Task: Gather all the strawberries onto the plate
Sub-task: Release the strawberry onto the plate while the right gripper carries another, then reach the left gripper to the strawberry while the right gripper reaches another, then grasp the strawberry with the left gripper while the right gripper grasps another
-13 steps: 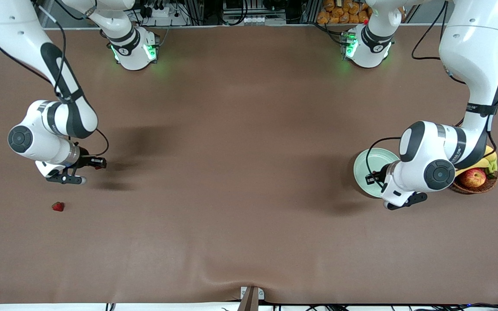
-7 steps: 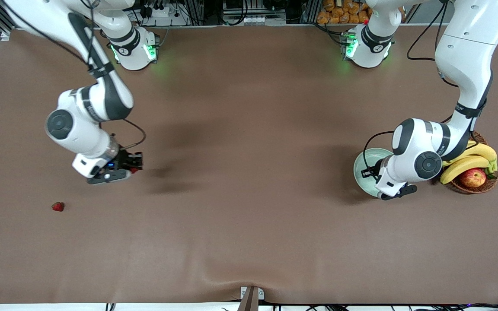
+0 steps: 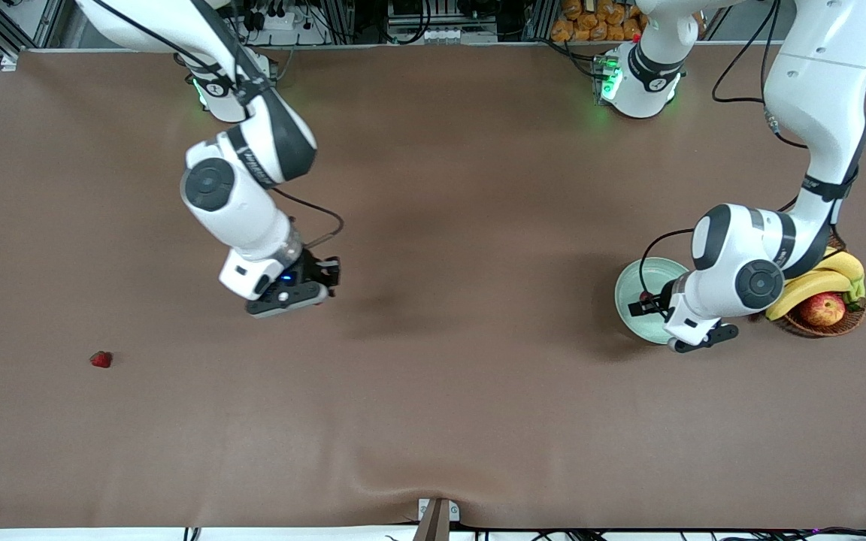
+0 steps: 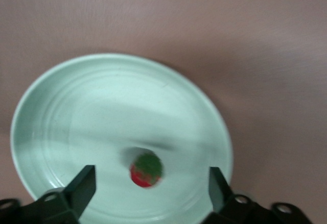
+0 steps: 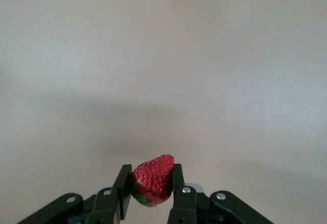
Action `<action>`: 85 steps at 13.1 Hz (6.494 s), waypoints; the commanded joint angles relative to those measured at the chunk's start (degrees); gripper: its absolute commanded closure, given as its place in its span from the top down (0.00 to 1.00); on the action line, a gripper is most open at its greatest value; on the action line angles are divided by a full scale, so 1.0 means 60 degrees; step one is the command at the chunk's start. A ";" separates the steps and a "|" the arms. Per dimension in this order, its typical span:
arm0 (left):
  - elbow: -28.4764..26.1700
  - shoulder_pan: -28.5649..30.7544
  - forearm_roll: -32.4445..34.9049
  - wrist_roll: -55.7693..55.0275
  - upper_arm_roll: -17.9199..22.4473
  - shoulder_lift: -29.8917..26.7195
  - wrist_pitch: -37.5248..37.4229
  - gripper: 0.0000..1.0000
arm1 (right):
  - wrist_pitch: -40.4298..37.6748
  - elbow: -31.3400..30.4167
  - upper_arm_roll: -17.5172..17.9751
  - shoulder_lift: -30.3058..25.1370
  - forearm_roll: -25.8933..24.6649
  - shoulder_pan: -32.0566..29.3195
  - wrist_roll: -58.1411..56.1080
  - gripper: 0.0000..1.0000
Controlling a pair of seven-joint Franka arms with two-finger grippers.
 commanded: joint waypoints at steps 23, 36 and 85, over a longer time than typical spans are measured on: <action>0.2165 -0.0725 -0.1191 -0.2112 -0.0738 0.0013 -0.2085 1.00 | 0.2999 0.3918 -0.1288 0.5041 -0.0296 0.4066 0.6239 0.75; 0.2765 -0.2759 -0.1177 -0.5085 -0.0738 0.0949 -0.1267 1.00 | -0.1272 0.3816 -0.2255 0.1953 -0.0297 0.2488 0.3491 1.00; 0.3630 -0.3276 -0.1001 -0.7565 -0.0357 0.1567 -0.0806 0.00 | -0.0970 0.3757 -0.2240 0.4587 -0.0737 -0.5382 -1.0739 0.31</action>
